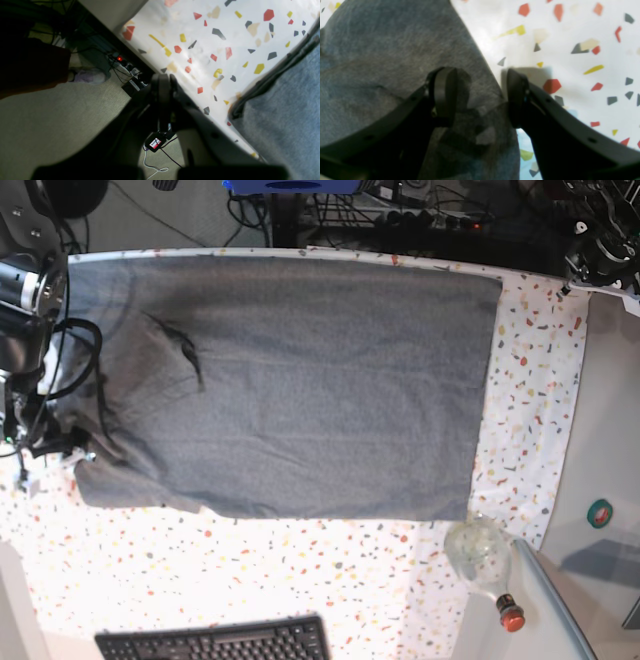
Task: Layout the t-shirt on the table in an organized manner, then fold the t-shirt properly
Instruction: 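Grasp the shirt hem corner with the right gripper and tuck it inward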
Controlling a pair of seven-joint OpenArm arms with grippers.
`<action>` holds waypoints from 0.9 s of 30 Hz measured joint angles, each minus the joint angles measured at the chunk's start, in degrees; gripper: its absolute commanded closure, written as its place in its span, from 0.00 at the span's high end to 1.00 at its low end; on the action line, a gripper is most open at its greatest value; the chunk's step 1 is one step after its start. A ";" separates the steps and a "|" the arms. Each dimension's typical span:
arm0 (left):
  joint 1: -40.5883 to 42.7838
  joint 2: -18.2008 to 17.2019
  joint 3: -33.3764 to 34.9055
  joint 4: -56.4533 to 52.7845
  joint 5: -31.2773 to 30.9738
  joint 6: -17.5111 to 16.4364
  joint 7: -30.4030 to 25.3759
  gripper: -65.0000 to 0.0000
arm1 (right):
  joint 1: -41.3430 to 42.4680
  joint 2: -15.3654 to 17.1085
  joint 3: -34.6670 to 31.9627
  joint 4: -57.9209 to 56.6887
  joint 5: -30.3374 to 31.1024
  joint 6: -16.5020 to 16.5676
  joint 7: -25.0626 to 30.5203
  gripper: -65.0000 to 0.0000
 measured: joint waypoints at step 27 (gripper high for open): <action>-16.96 -7.48 21.49 -10.64 0.66 -0.15 0.15 0.63 | -13.27 -6.12 0.42 39.65 0.35 -0.39 -8.66 0.00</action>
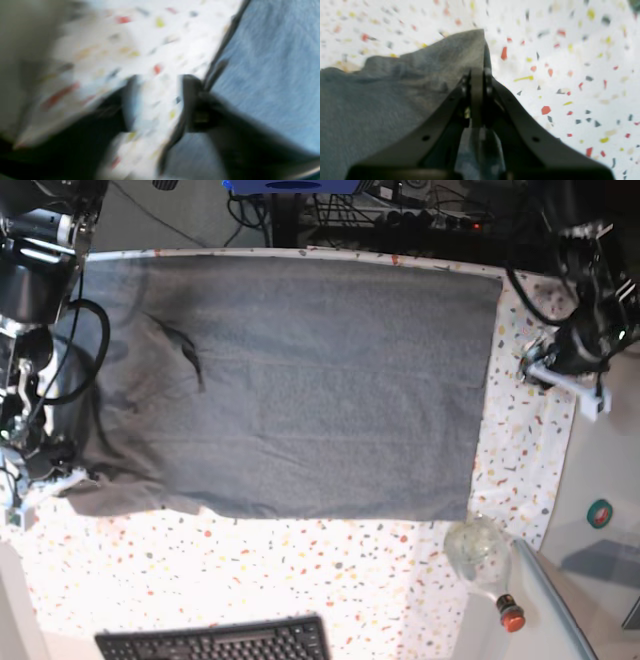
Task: Layout the t-shirt on the table in an organized manner, then fold the t-shirt properly
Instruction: 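Grasp the shirt hem corner with the right gripper and tuck it inward, then grasp the shirt's hem-side corners with both grippers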
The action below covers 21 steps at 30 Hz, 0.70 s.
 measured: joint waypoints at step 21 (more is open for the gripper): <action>-20.94 -0.26 19.45 -31.80 0.11 0.39 -16.83 0.76 | -2.84 -0.24 -0.02 6.01 0.00 0.09 -3.91 0.00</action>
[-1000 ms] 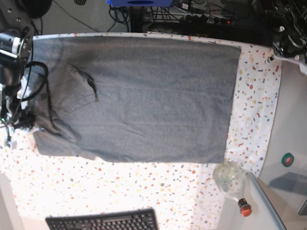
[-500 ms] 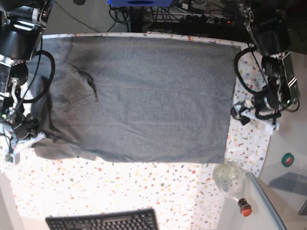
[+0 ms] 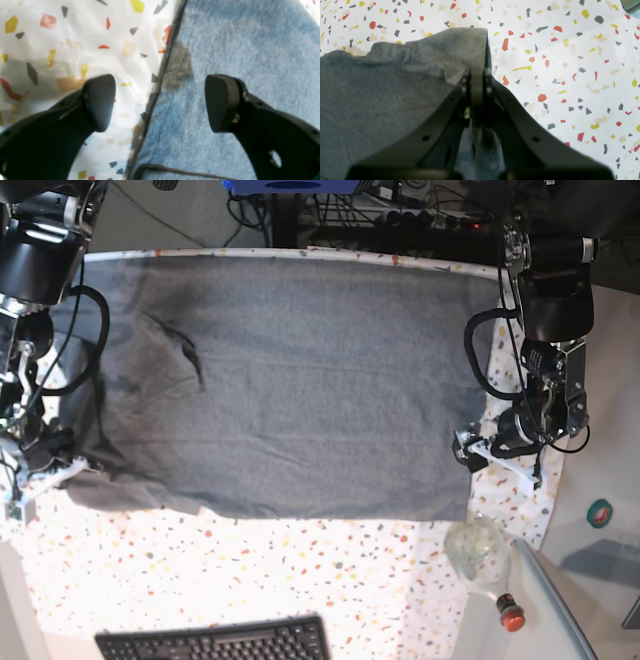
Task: Layout the t-shirt on the table in an organized manner, then fold the t-shirt properly
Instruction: 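Grasp the shirt's hem-side corners with both grippers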
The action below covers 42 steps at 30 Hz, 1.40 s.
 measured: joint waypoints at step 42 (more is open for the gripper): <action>24.61 4.74 -15.37 34.12 -0.96 -0.04 25.09 0.00 | -1.29 -0.11 0.02 -0.39 -0.20 0.04 0.02 0.00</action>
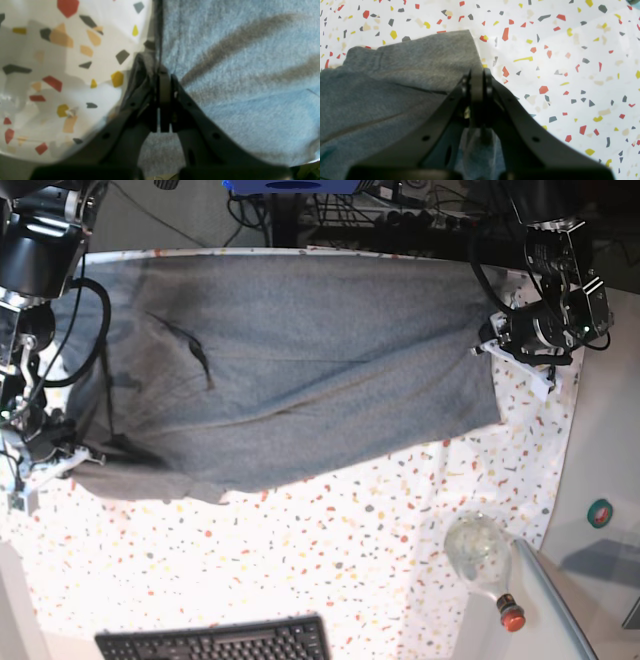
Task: Layout the t-shirt on the table in an organized manner, then fold the t-shirt properly
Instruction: 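Grasp the shirt's hem-side corners with both grippers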
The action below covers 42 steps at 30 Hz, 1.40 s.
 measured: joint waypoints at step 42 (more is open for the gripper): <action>-15.87 -4.55 7.30 -24.30 0.79 0.00 -23.85 0.66 | -0.46 0.00 -0.15 0.04 0.17 -0.02 0.09 0.00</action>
